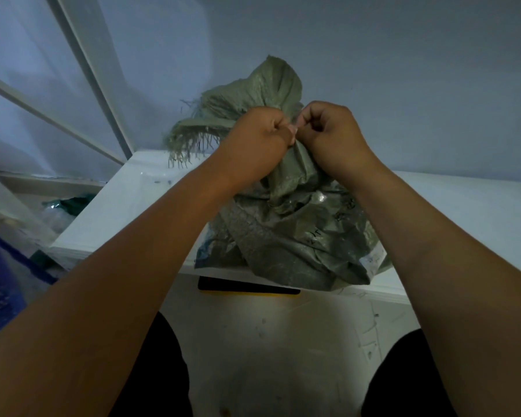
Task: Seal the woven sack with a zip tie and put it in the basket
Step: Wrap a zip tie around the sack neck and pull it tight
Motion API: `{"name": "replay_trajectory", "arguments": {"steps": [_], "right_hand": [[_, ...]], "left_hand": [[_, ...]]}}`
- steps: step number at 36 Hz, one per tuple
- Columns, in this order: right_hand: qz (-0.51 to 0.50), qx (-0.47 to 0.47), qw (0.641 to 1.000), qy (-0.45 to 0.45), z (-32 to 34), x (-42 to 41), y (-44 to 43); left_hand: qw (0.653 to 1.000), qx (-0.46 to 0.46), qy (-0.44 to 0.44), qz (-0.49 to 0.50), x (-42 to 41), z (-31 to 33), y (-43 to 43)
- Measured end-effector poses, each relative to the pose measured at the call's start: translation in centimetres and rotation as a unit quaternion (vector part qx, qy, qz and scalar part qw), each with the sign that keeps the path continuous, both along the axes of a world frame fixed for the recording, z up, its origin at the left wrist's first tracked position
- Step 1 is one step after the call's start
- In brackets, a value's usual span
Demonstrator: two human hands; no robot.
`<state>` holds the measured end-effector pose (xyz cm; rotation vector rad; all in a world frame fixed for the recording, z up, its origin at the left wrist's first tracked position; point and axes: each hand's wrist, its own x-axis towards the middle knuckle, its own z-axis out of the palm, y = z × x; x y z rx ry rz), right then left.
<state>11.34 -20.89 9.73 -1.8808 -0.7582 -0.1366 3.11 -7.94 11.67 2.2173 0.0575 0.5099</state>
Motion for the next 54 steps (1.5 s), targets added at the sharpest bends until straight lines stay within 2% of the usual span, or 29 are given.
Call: {"name": "replay_trajectory", "arguments": {"steps": [3,8,14,16,19,22,24,26,29,32,35,40,44,47,54], "right_hand": [[-0.025,-0.047,0.997,-0.054,-0.7,0.1,0.3],[0.005,-0.053,0.994,-0.095,-0.4,-0.1,0.8],[0.053,-0.083,0.994,-0.055,-1.0,0.0,0.8],[0.039,-0.092,0.994,-0.054,-1.2,0.2,0.7],[0.015,-0.069,0.997,-0.038,-1.1,0.4,0.6],[-0.020,-0.012,1.000,0.012,-1.1,0.4,0.6],[-0.023,0.032,0.998,0.039,-0.8,0.3,0.6],[-0.013,0.056,0.996,0.063,-0.4,0.0,0.6],[0.031,0.080,0.989,0.122,0.1,-0.6,0.8],[0.075,0.090,0.977,0.180,0.2,-1.0,1.0],[0.114,0.085,0.964,0.224,0.3,-1.2,1.3],[0.161,0.085,0.949,0.256,-0.1,-1.4,1.5],[0.164,0.100,0.941,0.277,-0.3,-1.7,1.5],[0.159,0.096,0.945,0.269,0.0,-2.0,2.0],[0.064,0.052,0.981,0.176,0.5,-2.3,3.3]], "left_hand": [[0.999,-0.023,0.047,0.007,0.1,0.0,0.4],[0.984,-0.149,0.086,0.037,-0.1,0.5,0.6],[0.959,-0.238,0.137,0.066,0.0,1.7,-0.2],[0.945,-0.287,0.154,0.037,0.0,1.8,-0.2],[0.931,-0.342,0.127,-0.003,-0.1,1.3,0.2],[0.947,-0.293,0.100,0.088,0.6,0.8,1.3],[0.957,-0.213,0.144,0.132,0.6,0.3,2.2],[0.956,-0.161,0.203,0.136,0.2,-0.3,3.0],[0.950,-0.173,0.241,0.098,-0.3,-1.1,3.7],[0.939,-0.264,0.216,0.043,0.0,-1.2,3.8],[0.910,-0.379,0.163,-0.053,0.6,-1.0,3.9],[0.884,-0.418,0.179,-0.108,0.1,-0.5,2.7],[0.857,-0.475,0.176,-0.090,0.2,-0.7,2.4],[0.836,-0.531,0.130,-0.056,0.6,-0.7,2.3],[0.746,-0.666,-0.003,-0.003,1.4,-0.6,4.0]]}}
